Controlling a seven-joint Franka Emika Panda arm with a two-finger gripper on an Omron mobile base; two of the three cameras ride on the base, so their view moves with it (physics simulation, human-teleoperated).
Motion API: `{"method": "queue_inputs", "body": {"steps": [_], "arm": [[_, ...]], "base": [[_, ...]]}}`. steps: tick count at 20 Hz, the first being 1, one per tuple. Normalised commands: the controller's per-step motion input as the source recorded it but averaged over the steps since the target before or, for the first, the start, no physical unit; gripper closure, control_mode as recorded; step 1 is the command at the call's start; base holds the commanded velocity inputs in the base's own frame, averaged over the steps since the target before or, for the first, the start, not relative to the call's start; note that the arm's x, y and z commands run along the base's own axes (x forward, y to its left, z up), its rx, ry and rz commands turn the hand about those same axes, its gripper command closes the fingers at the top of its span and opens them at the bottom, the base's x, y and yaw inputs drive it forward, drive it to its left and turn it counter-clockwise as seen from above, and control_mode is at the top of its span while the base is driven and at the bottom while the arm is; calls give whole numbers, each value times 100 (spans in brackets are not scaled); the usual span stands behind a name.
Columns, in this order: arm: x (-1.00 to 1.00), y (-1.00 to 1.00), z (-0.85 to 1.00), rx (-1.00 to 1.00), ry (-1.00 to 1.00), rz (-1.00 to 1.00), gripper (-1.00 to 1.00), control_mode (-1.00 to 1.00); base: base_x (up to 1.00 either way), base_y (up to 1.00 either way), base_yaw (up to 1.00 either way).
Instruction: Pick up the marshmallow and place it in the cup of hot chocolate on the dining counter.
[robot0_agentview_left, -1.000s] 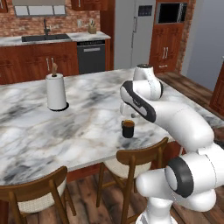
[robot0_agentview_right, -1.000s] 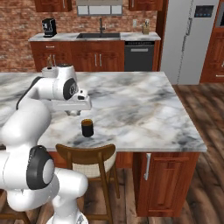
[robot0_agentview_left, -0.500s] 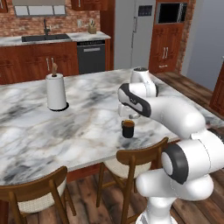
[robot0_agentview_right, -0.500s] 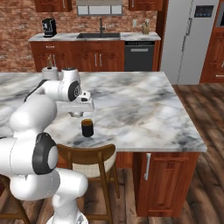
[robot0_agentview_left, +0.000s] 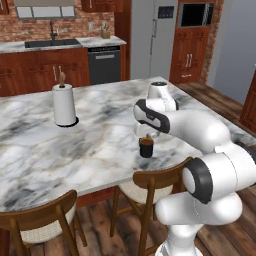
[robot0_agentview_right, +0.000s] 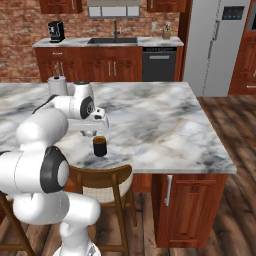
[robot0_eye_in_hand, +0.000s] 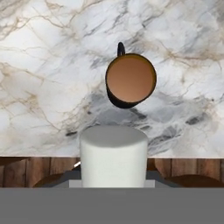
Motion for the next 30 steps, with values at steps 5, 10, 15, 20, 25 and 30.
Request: {"method": "queue_inputs", "body": {"steps": [5,10,15,20,25,30], "arm": [[9,0,-16,0,2,0,100,-100],[18,0,-17,0,3,0,100,-100],[19,0,-12,0,3,0,100,-100],[24,0,-12,0,3,0,100,-100],[26,0,-14,0,2,0,100,-100],[20,0,-14,0,2,0,100,-100]], "base": [[0,0,0],[0,0,0],[0,0,0],[0,0,0],[0,0,0],[0,0,0]]}}
